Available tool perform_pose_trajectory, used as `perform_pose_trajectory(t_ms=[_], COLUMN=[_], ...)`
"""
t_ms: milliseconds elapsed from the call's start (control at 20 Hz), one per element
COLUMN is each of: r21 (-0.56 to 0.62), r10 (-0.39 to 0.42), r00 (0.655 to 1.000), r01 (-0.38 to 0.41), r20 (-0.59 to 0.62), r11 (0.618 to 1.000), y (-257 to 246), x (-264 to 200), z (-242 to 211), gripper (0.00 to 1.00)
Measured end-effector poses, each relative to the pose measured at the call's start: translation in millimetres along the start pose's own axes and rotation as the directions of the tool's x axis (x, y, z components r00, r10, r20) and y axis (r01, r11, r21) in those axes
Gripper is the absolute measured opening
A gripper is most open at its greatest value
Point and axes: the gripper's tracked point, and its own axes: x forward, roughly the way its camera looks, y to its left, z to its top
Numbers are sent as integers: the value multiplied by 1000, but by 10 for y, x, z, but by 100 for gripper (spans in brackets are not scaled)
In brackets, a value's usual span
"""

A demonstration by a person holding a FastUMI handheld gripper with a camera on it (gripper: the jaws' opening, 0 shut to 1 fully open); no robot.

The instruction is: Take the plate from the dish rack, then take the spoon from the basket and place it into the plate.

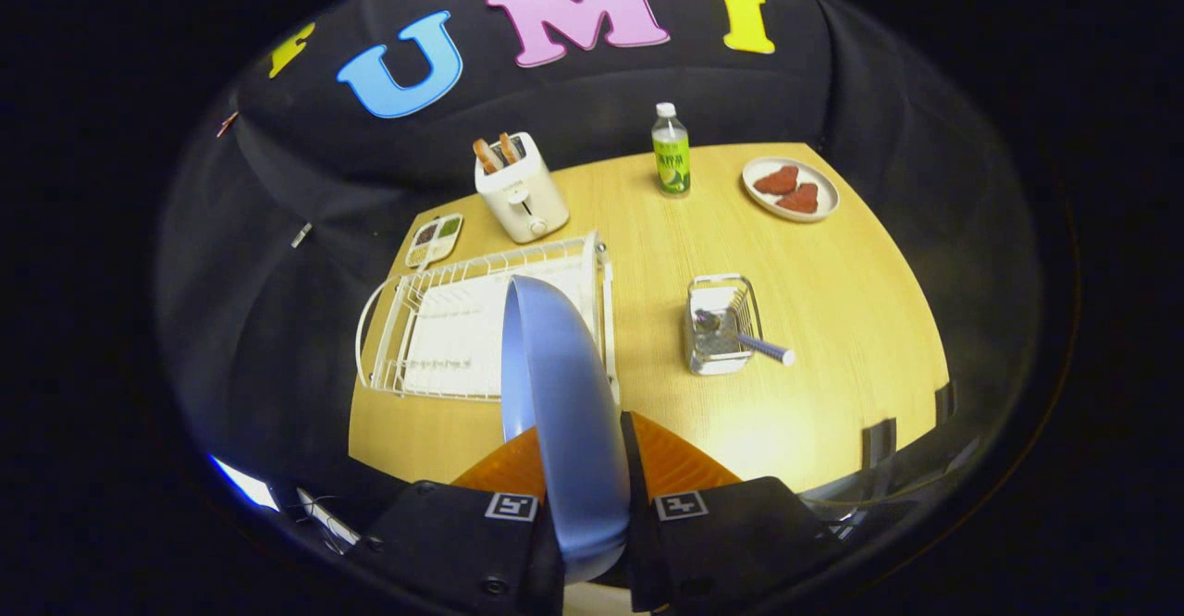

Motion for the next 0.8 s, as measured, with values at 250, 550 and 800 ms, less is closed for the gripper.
perform_pose_trajectory(t_ms=[250,550,800], r21=[101,204,351], r10=[1,80,246], r00=[994,984,956], r01=[10,-47,-177], r20=[-108,-161,-161], r11=[995,978,919], y=[-290,-364,-227], x=[292,904,1230], z=[-704,-1122,-1335], gripper=[31,31,31])
